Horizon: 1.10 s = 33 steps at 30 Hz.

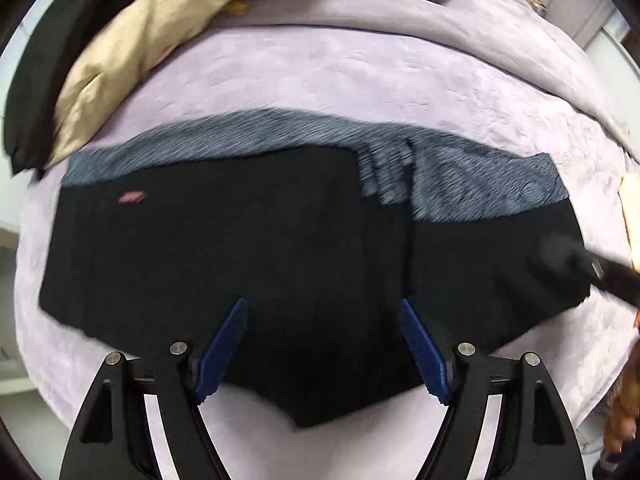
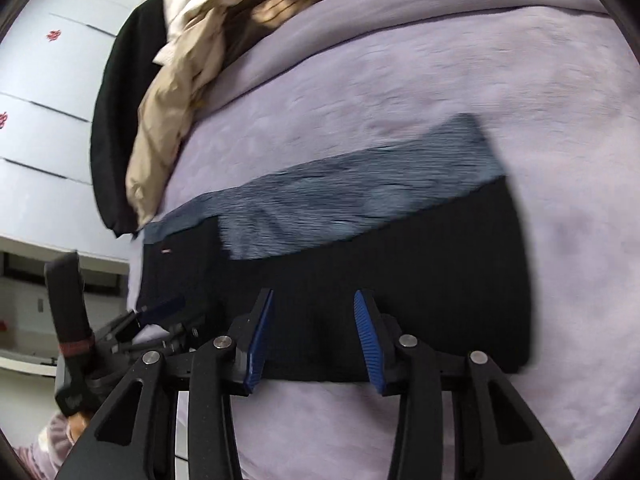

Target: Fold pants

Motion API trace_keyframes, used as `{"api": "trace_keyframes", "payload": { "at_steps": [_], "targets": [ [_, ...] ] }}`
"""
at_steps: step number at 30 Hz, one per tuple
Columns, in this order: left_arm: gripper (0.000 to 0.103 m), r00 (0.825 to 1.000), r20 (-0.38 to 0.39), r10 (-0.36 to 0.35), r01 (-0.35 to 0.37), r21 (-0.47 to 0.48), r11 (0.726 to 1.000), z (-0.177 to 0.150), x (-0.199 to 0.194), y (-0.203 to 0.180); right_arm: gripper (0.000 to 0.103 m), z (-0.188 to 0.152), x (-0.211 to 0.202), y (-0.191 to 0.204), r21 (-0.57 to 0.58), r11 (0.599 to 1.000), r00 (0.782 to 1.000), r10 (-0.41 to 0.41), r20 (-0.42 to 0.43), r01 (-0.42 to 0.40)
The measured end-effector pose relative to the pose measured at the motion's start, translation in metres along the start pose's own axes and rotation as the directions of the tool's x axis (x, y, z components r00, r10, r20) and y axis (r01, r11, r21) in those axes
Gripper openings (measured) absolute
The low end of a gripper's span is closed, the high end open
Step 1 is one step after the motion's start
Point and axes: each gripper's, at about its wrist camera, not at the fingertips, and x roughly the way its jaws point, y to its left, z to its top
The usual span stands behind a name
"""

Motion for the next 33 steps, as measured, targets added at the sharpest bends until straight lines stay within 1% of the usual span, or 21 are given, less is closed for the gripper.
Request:
{"api": "trace_keyframes", "payload": {
  "at_steps": [3,4,5,6,8,9,12,13,15,18,19,20,21,23,24,26,28,29,30,31,33],
  "targets": [
    [0.079,0.999,-0.02,0.034,-0.034,-0.036,0.999,-0.014,-0.005,0.023,0.044,0.003,0.031,0.019,-0.007,0.999,0.999,0.04,-0.034,-0.04],
    [0.079,0.999,-0.033,0.043,-0.044,-0.052,0.998,-0.019,-0.005,0.032,0.044,0.004,0.05,0.022,0.004,0.999,0.996,0.044,-0.079,-0.044],
    [0.079,0.998,-0.044,0.051,-0.054,-0.066,0.996,-0.022,-0.004,0.038,0.044,0.003,0.069,0.022,0.033,0.999,0.99,0.047,-0.132,-0.043],
    [0.079,0.997,-0.053,0.06,-0.064,-0.082,0.995,-0.027,-0.003,0.041,0.044,0.001,0.08,0.021,0.07,0.997,0.991,0.023,-0.133,-0.014],
    [0.079,0.997,-0.056,0.06,-0.066,-0.111,0.992,-0.033,-0.003,0.05,0.044,0.0,0.08,0.03,0.069,0.998,0.994,0.012,-0.108,-0.004],
    [0.079,0.997,-0.058,0.055,-0.061,-0.12,0.991,-0.036,-0.003,0.055,0.044,-0.002,0.078,0.038,0.045,0.999,0.993,0.018,-0.114,-0.013],
    [0.079,0.997,-0.061,0.051,-0.058,-0.123,0.991,-0.043,-0.005,0.061,0.044,-0.012,0.075,0.053,-0.048,0.998,0.989,-0.038,-0.143,0.031],
    [0.085,0.997,-0.059,0.052,-0.059,-0.125,0.99,-0.042,-0.005,0.06,0.044,-0.015,0.074,0.054,-0.057,0.998,0.988,-0.047,-0.146,0.039],
    [0.103,0.997,-0.052,0.048,-0.055,-0.128,0.99,-0.043,-0.009,0.061,0.044,-0.021,0.07,0.057,-0.056,0.997,0.987,-0.058,-0.148,0.05],
    [0.102,0.998,-0.038,0.04,-0.044,-0.12,0.992,-0.047,-0.015,0.063,0.045,-0.026,0.063,0.07,-0.078,0.997,0.984,-0.024,-0.176,0.01],
    [0.102,0.998,-0.04,0.039,-0.044,-0.126,0.991,-0.047,-0.019,0.067,0.045,-0.028,0.06,0.076,-0.101,0.995,0.984,-0.03,-0.174,0.012],
    [0.102,0.998,-0.04,0.038,-0.043,-0.131,0.991,-0.047,-0.02,0.069,0.045,-0.03,0.054,0.081,-0.134,0.99,0.986,-0.053,-0.157,0.032],
    [0.102,0.999,-0.042,0.035,-0.04,-0.138,0.99,-0.047,-0.021,0.071,0.045,-0.033,0.047,0.086,-0.173,0.983,0.989,-0.09,-0.12,0.069],
    [0.102,0.998,-0.045,0.037,-0.043,-0.143,0.989,-0.048,-0.022,0.075,0.045,-0.037,0.033,0.095,-0.222,0.962,0.985,-0.169,-0.043,0.156],
    [0.102,0.998,-0.048,0.04,-0.046,-0.142,0.989,-0.048,-0.023,0.077,0.045,-0.038,0.028,0.095,-0.229,0.953,0.979,-0.204,-0.01,0.196],
    [0.102,0.998,-0.05,0.049,-0.055,-0.139,0.989,-0.05,-0.026,0.077,0.046,-0.04,0.026,0.091,-0.214,0.951,0.974,-0.225,0.009,0.222],
    [0.102,0.997,-0.048,0.056,-0.062,-0.138,0.988,-0.05,-0.026,0.077,0.046,-0.041,0.041,0.075,-0.154,0.964,0.971,-0.23,-0.06,0.218],
    [0.102,0.997,-0.048,0.058,-0.064,-0.138,0.988,-0.051,-0.026,0.08,0.046,-0.042,0.053,0.067,-0.107,0.974,0.969,-0.214,-0.124,0.202],
    [0.102,0.997,-0.05,0.059,-0.065,-0.139,0.988,-0.053,-0.027,0.082,0.046,-0.045,0.062,0.062,-0.063,0.98,0.967,-0.196,-0.162,0.188],
    [0.102,0.997,-0.049,0.059,-0.065,-0.139,0.988,-0.054,-0.029,0.085,0.047,-0.048,0.063,0.064,-0.064,0.979,0.968,-0.203,-0.15,0.195],
    [0.102,0.997,-0.048,0.058,-0.064,-0.134,0.989,-0.056,-0.031,0.088,0.048,-0.052,0.063,0.08,-0.136,0.973,0.967,-0.208,-0.15,0.188]
  ]
}}
